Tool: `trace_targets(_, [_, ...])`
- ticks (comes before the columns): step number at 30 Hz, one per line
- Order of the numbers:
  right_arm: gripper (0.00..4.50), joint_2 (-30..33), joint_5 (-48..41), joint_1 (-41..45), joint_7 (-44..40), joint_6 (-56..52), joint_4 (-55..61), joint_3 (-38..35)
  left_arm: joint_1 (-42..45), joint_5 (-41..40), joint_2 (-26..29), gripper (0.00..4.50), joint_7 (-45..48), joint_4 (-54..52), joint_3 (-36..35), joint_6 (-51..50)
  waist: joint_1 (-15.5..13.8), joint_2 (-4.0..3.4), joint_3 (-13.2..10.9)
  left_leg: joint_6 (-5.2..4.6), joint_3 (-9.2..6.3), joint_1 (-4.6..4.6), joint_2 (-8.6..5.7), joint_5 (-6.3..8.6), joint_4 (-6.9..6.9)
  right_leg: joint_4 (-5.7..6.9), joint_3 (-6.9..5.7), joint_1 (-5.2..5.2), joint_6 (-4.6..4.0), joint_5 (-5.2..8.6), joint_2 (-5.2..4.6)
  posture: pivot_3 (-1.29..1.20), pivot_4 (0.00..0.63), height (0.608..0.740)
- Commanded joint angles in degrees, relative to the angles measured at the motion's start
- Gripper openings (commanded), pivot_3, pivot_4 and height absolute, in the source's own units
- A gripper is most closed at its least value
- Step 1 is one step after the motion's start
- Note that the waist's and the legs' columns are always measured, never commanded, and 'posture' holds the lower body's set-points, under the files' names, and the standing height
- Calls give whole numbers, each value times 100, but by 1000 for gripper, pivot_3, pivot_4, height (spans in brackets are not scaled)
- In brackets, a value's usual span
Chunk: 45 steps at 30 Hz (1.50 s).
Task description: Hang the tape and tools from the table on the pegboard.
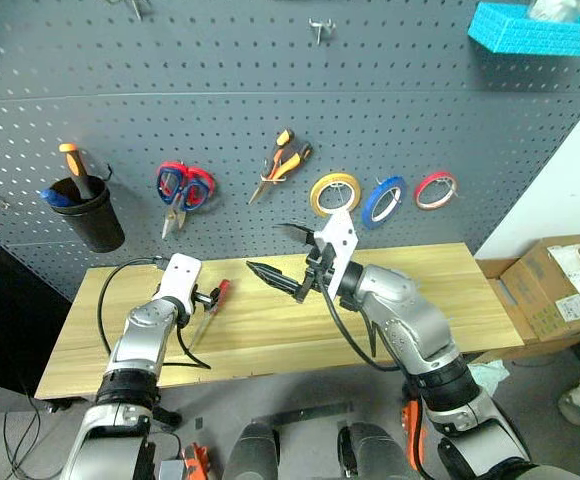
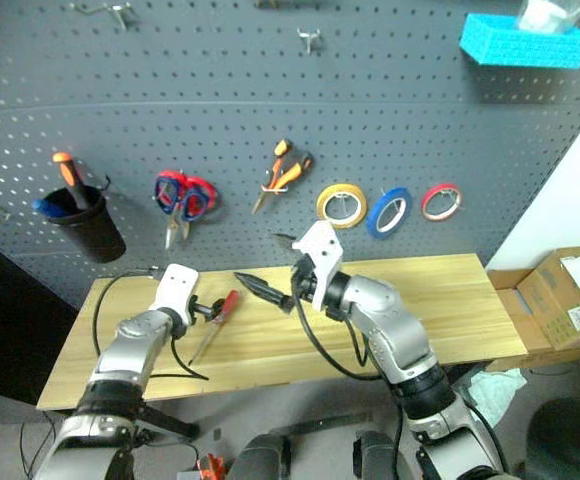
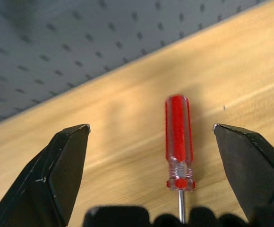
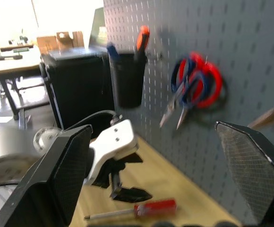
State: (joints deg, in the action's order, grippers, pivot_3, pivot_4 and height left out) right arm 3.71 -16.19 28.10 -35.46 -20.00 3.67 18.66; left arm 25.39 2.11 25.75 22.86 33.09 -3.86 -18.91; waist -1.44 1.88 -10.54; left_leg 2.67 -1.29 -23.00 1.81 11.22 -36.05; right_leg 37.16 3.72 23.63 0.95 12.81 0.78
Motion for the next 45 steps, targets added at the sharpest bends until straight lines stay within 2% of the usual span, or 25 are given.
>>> trace_targets(1, [4500, -40, 49, 71, -20, 23, 192, 32, 395, -58, 95, 4493, 206, 507, 24, 203, 8, 7, -85, 0, 0, -7, -1, 1, 2, -2, -1, 4, 2, 1, 0, 85, 278, 740])
trace_targets(4, [4500, 9, 35, 34, -35, -78, 256, 26, 675, -97, 77, 4493, 422, 1079, 20, 220, 20, 15, -174, -6, -14, -88, 0, 4, 2, 9, -14, 78, 38, -5, 2, 80, 297, 740])
trace_targets(9, [4500, 174, -32, -114, -101, -324, 501, 41, 1034, 30, 27, 4493, 566, 1947, 130, 518, 41, 17, -375, -20, -26, -99, 1, 14, 5, 15, -26, 88, 48, 3, 1, 58, 320, 740])
trace_targets(12, [4500, 264, -85, -220, -151, -465, 721, 80, 1134, 114, 6, 4493, 626, 2195, 249, 574, 50, 5, -415, -20, -26, -101, -3, 14, 3, 14, -26, 88, 52, 5, -4, 50, 325, 740])
trace_targets(15, [4500, 346, -76, -293, -250, -496, 814, 120, 1163, 114, 5, 3864, 735, 2263, 301, 601, 96, -1, -443, -20, -21, -101, -5, 14, 2, 12, -21, 87, 59, 9, -7, 47, 327, 740])
trace_targets(23, [4500, 519, 54, -313, -423, -453, 840, 182, 1191, 63, 25, 1052, 736, 2275, 272, 615, 184, -2, -447, -19, -23, -91, -3, 13, 2, 16, -22, 81, 59, 9, -5, 53, 312, 740])
trace_targets(24, [4500, 535, 71, -305, -425, -442, 818, 189, 1197, 60, 28, 862, 730, 2276, 267, 618, 185, -2, -448, -19, -23, -91, -3, 13, 3, 15, -22, 82, 59, 9, -5, 55, 308, 740])
trace_targets(30, [4500, 618, 218, -248, -511, -306, 669, 255, 1225, 48, 24, 870, 708, 2263, 254, 636, 185, -1, -447, -19, -22, -93, -4, 13, 5, 10, -22, 82, 60, 9, -5, 57, 283, 740])
trace_targets(36, [4500, 693, 185, -233, -550, -240, 696, 140, 1020, 125, 11, 870, 346, 1420, 281, 684, 184, 4, -444, -18, -23, -100, -3, 13, 5, 5, -25, 83, 61, 9, -5, 53, 241, 740])
trace_targets(39, [4500, 757, -56, -328, -600, -334, 952, -66, 429, 483, 40, 870, -271, -61, 363, 579, 175, 11, -438, -17, -24, -112, -2, 14, 8, -2, -24, 91, 61, 7, -8, 65, 210, 740])
trace_targets(41, [4500, 753, -217, -373, -591, -372, 1087, -219, -20, 664, -68, 870, -831, -1262, 197, 216, 158, 26, -425, -13, -26, -134, 0, 15, 8, 1, -26, 111, 59, 6, -17, 80, 187, 740])
trace_targets(45, [4500, 609, -425, -331, -493, -356, 1145, -449, -677, 941, -267, 870, -1697, -2858, -125, -239, 131, 58, -390, -10, -31, -177, -4, 13, 3, 14, -33, 163, 35, -16, -47, 131, 145, 740])
